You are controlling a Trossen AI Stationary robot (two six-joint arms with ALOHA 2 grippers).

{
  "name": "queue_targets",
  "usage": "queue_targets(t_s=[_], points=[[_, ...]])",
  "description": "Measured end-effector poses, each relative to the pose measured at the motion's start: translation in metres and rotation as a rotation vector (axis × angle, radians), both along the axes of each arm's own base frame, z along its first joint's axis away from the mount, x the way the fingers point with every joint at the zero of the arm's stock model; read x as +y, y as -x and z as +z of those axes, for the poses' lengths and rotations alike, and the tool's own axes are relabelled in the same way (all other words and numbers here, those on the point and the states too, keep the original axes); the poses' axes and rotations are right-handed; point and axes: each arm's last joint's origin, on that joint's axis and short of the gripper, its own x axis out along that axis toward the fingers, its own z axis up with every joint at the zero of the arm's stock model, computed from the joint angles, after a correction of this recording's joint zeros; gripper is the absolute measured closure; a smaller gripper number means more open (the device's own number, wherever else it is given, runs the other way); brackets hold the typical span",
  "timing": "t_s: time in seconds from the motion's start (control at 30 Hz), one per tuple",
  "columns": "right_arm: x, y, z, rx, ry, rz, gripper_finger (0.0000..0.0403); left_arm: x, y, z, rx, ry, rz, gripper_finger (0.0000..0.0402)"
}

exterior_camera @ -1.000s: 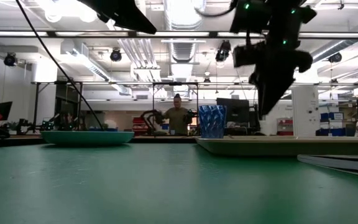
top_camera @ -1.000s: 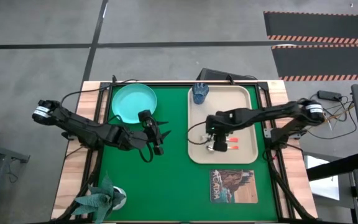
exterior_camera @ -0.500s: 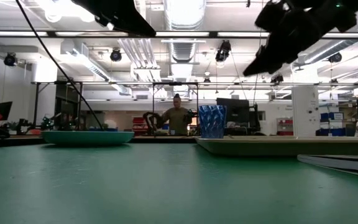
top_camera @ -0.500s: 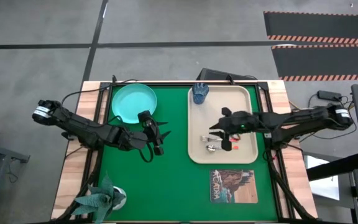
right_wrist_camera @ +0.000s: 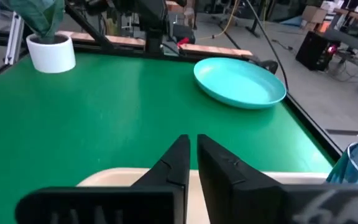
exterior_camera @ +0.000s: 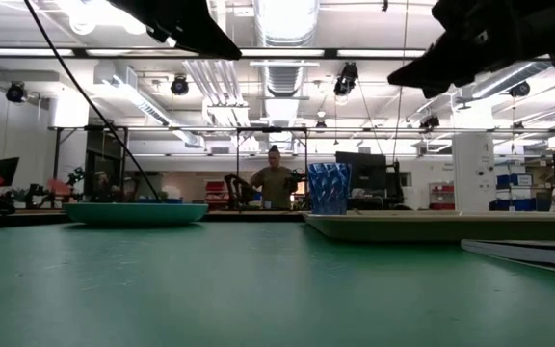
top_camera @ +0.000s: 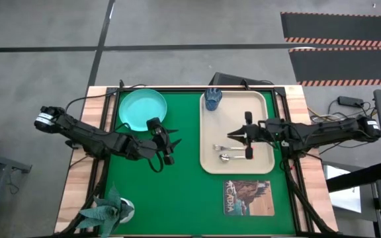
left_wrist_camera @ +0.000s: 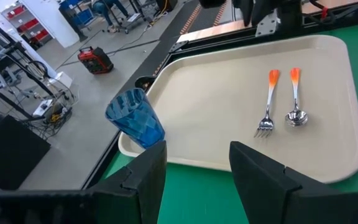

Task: Pick and place plate/cup/fork/spoon on tray
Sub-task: Put the blue plate on the center of the white serving tray

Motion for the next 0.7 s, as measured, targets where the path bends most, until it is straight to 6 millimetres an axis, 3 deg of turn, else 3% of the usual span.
queue_targets(t_s=[0.47,0.7], points=[[0.0,0.015,-0.041,-0.105,-0.041,-0.008,0.0394,0.012,-0.001,-0.004,-0.015,0.072,0.076,0.024],[0.001,0.019,-0.05,-0.083,-0.056,-0.012,0.0394,0.022,0.001,-0.009,0.008,0.118,0.14,0.024]])
